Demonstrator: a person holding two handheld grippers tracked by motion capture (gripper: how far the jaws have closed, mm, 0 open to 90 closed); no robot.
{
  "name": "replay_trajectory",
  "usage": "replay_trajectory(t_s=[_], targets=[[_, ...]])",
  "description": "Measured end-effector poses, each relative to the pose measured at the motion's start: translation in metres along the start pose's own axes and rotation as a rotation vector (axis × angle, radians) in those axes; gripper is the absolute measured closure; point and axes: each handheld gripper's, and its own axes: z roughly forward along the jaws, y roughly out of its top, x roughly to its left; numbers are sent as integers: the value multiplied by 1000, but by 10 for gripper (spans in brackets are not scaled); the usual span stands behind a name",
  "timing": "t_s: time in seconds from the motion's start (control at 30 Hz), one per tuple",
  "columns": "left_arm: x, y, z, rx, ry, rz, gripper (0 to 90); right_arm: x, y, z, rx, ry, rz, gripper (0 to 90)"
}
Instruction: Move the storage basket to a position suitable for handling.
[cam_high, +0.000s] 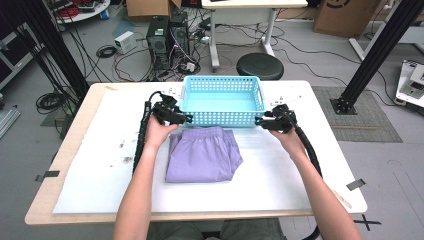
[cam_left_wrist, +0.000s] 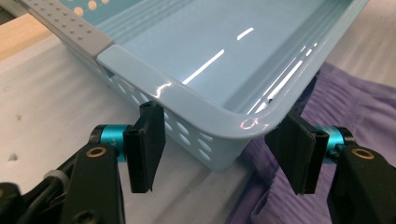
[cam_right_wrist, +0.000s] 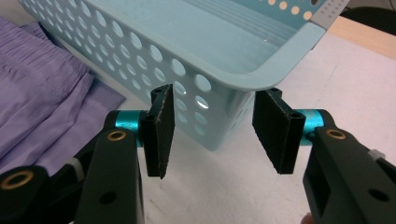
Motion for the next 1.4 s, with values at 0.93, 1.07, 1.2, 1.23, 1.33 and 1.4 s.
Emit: replay_trajectory(t_s=[0.93,1.07,1.2,1.23,1.33,1.4], targets=[[-4,-15,0,-10,26,-6,436,11,-8,10,14,21,55,418],[-4,-17,-5,-18,74,-24,368,10,-9,9,3,0,67,376],[-4,-22,-12,-29,102,-55,314,10,-13,0,-28,-25,83,325],[-4,-24,-15,-40,110,-59,314,10,-13,0,-28,-25,83,325],[-8,-30,-27,-85,128,-69,298,10,-17,-9,-61,-29,95,311],[-12,-34,-34,-114,137,-72,298,12,-21,-14,-85,-33,105,308]])
